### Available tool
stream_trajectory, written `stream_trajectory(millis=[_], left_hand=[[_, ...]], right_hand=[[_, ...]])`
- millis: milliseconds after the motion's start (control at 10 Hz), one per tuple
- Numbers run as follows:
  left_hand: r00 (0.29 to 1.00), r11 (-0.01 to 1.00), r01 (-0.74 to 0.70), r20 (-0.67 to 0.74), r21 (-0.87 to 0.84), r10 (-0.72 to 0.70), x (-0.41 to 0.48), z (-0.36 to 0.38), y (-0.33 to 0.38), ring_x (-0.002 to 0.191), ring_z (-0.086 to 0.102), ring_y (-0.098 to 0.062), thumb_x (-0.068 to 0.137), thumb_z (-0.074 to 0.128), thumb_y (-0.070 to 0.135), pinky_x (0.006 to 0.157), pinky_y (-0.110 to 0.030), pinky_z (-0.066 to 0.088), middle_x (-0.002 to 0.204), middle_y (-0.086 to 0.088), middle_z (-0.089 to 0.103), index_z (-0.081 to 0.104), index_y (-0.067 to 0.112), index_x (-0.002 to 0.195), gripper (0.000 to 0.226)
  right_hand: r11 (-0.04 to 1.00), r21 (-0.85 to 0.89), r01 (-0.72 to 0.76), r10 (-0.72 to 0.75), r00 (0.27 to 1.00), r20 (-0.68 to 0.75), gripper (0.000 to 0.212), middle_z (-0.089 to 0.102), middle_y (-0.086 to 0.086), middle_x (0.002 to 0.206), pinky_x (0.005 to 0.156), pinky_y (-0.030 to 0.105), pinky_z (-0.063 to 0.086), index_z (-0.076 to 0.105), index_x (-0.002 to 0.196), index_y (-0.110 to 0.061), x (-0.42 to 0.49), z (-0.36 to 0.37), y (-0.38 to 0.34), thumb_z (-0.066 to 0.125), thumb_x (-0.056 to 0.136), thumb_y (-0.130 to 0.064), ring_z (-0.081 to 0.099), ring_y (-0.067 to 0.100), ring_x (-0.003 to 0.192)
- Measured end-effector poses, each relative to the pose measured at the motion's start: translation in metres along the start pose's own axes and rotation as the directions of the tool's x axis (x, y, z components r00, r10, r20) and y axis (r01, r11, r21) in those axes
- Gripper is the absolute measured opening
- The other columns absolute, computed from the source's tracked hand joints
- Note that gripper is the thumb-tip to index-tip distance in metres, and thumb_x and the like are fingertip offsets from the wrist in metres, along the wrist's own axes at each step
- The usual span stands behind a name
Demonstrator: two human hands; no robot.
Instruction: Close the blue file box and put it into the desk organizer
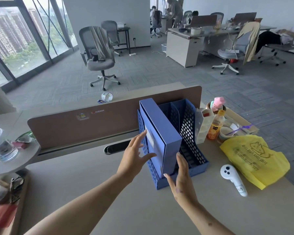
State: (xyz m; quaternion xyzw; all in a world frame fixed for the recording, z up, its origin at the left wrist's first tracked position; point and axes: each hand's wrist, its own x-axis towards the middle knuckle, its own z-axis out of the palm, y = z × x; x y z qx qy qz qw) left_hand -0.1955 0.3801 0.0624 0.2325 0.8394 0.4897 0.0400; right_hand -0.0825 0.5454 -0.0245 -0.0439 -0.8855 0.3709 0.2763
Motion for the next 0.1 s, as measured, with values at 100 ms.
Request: stream_trajectory(millis=[100], left_hand=[[0.996, 0.995, 0.015, -0.087, 0.095, -0.007, -0.0122, -0.0146, -0.0012, 0.111, 0.059, -0.007, 0.081, 0.077, 0.036, 0.093, -0.027, 0.05, 0.123, 0.019, 0.059, 0.056, 0.033, 0.132, 0.055]], right_hand=[[0.995, 0.097, 0.04, -0.04, 0.999, 0.001, 0.085, 0.021, -0.001, 0.158, 0.117, 0.032, 0.032, 0.014, 0.152, -0.029, 0.0098, -0.0351, -0.0071, 0.069, 0.088, -0.016, 0.025, 0.013, 0.147]])
